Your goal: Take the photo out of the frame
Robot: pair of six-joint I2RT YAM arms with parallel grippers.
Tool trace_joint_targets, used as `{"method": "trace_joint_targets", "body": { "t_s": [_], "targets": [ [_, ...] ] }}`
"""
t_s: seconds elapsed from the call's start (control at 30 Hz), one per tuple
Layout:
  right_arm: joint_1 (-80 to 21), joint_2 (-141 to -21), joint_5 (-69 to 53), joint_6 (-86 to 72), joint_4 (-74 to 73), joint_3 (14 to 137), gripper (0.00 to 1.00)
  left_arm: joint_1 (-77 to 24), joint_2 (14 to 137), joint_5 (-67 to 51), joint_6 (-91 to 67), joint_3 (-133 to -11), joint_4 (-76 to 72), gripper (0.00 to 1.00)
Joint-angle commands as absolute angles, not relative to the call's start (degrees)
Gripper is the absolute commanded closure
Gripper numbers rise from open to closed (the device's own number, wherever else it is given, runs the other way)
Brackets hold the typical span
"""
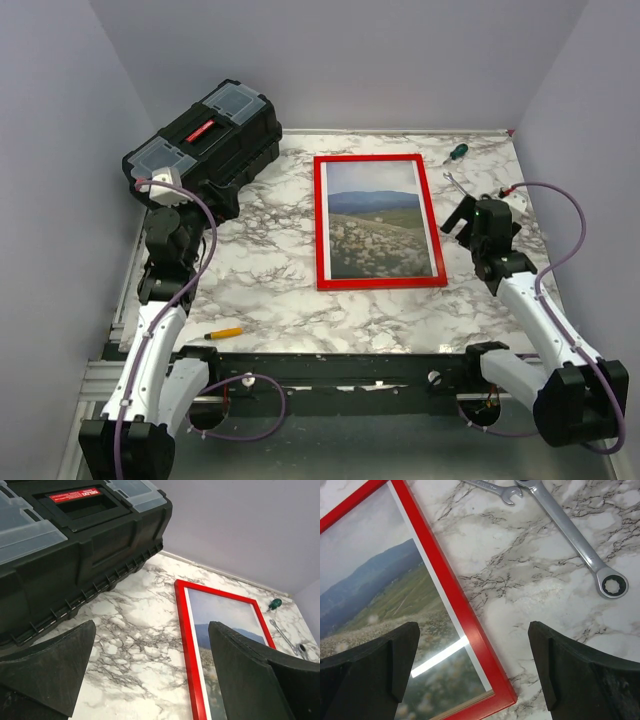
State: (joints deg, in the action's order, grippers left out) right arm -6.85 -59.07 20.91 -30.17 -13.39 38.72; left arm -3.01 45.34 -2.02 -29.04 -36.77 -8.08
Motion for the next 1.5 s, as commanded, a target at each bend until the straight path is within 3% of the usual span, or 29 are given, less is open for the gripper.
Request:
{"method": "trace_joint_targets", "body": {
  "t_s": [0.0, 0.1, 0.43, 0.7, 0.87, 1.0, 1.13, 1.27, 1.47],
  "targets": [
    [-7.1, -58.8, 20.7, -29.5, -15.6, 38.3, 0.0, -2.9, 46.0, -1.8, -31.2, -42.7, 6.0, 0.01],
    [-7.1, -62.0, 16.6, -27.7, -14.7, 39.6, 0.0, -1.0, 45.9, -4.6, -33.0, -43.7, 10.4, 0.01],
    [-6.7, -80.9, -4.1, -24.5, -9.5, 45.4, 0.03, -1.0, 52.8, -31.2, -30.4, -43.5, 4.7, 0.01],
    [-3.7, -85.9, -5.0, -19.8, -5.8, 45.5, 0.18, -8.4, 59.0, -37.1, -27.0, -47.0, 7.8, 0.01],
    [-2.4, -87.3, -2.9, -18.4, -5.2, 45.1, 0.22, -12.0, 59.1, -36.4, -25.1, -47.2, 8.7, 0.01],
    [-2.5, -89.1, -5.4, -17.7, -3.8, 44.8, 0.32, -14.5, 59.2, -36.4, -23.9, -47.7, 9.3, 0.01],
    [-2.5, -89.2, -10.4, -17.0, -2.0, 44.2, 0.53, -15.9, 59.2, -38.4, -23.9, -47.7, 8.8, 0.01],
    [-2.5, -87.0, -13.7, -18.7, 1.9, 41.3, 0.68, -18.2, 59.1, -40.6, -26.0, -47.0, 6.2, 0.03],
    [-2.4, -84.9, -17.2, -19.6, 3.1, 39.3, 0.82, -26.5, 57.7, -38.9, -28.7, -44.5, 3.2, 0.04]
  ]
}}
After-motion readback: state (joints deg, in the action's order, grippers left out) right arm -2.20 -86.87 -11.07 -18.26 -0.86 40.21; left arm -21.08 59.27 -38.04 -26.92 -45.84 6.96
